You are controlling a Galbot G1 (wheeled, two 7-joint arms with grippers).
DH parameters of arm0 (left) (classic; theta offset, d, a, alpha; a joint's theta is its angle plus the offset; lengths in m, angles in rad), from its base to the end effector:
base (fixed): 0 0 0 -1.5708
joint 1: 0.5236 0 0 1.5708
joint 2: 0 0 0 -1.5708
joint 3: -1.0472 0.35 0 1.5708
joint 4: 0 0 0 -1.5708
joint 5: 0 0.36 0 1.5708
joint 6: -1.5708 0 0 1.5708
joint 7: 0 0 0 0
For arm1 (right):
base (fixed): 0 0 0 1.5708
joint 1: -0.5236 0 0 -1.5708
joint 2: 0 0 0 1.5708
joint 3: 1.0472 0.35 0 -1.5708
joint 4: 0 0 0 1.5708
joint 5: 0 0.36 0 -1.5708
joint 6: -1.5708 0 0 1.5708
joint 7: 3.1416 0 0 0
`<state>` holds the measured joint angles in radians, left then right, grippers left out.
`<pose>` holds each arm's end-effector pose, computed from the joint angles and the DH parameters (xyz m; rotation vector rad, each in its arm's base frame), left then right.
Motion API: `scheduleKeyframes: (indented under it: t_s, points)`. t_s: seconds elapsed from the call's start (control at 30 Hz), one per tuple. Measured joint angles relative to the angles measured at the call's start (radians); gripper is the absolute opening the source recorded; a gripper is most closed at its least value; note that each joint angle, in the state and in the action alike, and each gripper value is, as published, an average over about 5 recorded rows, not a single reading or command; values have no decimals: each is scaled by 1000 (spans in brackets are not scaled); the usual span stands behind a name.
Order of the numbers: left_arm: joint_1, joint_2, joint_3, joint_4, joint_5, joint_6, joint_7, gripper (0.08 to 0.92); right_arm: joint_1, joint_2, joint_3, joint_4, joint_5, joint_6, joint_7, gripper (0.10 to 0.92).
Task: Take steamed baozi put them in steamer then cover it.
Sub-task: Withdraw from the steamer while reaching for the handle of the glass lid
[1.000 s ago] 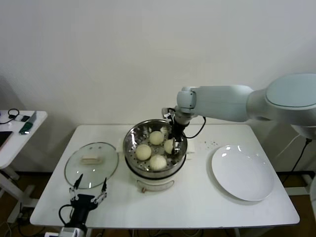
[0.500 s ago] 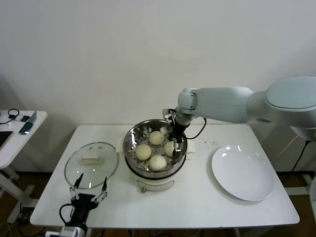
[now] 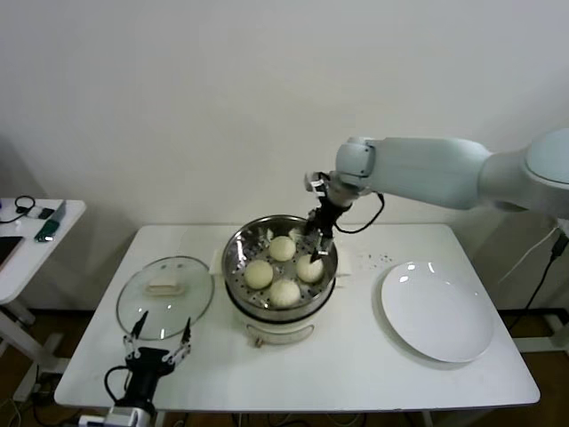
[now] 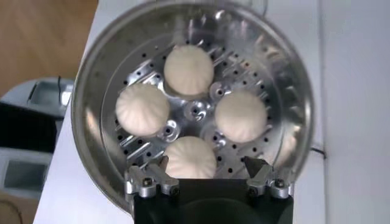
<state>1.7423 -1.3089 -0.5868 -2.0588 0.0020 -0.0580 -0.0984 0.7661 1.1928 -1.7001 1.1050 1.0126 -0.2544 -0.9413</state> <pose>0.1349 0.0663 -0.3337 -0.0056 -2.9896 -0.3886 0.6001 0.0486 -0.0528 1.5077 -1.5073 1.1273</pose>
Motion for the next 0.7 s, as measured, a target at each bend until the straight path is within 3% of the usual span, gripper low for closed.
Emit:
scheduleKeyframes:
  t_s: [0.4,0.7]
  points:
    - [-22,-6,-18,-7,18,4,-2,823,-152,-288,289,124,-59,165,308,823]
    - [-47,-29,-18,-23,88,30,6,823,-503,-499,677,272,-129,245,595,823]
